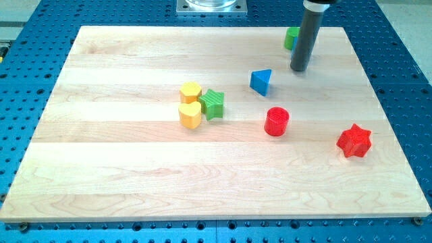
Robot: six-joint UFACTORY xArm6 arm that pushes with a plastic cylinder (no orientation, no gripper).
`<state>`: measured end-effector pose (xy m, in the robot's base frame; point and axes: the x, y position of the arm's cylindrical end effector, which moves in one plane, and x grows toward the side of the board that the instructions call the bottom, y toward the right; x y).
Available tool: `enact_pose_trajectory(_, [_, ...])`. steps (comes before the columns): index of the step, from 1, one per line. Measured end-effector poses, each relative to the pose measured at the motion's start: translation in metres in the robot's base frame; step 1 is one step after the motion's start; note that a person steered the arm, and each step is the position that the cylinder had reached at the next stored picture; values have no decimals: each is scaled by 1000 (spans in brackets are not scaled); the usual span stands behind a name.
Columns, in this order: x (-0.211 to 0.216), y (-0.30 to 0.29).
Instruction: Drag the triangle to the bottom left side of the cube
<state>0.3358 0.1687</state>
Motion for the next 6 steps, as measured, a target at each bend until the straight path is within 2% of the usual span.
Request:
enact_pose_trajectory(1, [54,-21])
enact_pose_trajectory(2, [70,-79])
enact_pose_trajectory(3, [63,-115])
enact_pose_trajectory(4, [32,-111])
enact_pose_trajectory(5, [12,-65])
enact_pose_trajectory(6, [33,-63])
